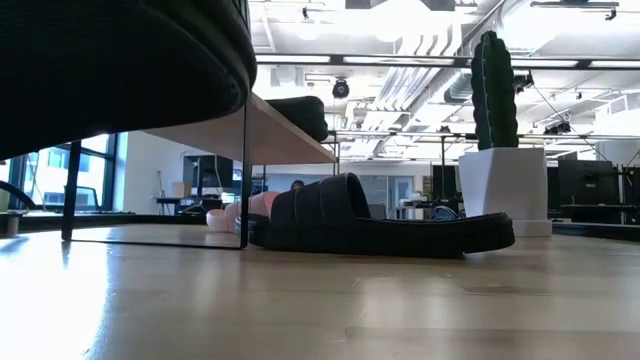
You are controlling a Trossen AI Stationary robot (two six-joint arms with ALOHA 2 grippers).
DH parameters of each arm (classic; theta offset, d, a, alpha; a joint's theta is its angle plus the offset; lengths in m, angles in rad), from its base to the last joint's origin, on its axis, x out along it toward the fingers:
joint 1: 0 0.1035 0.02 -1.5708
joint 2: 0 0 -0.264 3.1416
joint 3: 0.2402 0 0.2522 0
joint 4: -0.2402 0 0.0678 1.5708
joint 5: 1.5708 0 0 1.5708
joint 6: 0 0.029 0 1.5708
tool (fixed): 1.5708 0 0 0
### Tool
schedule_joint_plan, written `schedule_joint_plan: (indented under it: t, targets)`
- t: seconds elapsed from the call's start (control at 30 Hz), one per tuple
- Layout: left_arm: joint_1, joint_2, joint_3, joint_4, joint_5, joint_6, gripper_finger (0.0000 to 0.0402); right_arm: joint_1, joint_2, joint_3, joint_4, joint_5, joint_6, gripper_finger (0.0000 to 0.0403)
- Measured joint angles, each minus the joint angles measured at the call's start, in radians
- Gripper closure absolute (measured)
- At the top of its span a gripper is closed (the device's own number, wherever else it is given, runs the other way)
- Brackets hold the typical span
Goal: Pick and place slides into the shelf
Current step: Put the black slides under the shelf
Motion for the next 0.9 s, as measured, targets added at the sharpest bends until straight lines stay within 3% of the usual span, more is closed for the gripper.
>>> schedule_joint_plan:
  t: [0.27,0.57,0.77,0.9]
  targets:
    - [0.151,-0.111,0.0,0.14,0.148,0.148,0.028,0.005,0.0,0.0,-0.008,-0.007,0.036,0.0263]
    - [0.176,-0.384,0.0,0.269,0.263,0.155,0.0362,0.061,0.073,0.0,0.033,0.034,-0.001,0.0256]
    - [0.178,-0.544,0.0,0.291,0.3,0.124,0.0397,0.071,0.21,0.041,0.059,0.194,-0.176,0.0256]
    - [0.177,-0.624,0.0,0.308,0.302,0.122,0.0397,0.072,0.293,0.133,0.064,0.275,-0.298,0.0256]
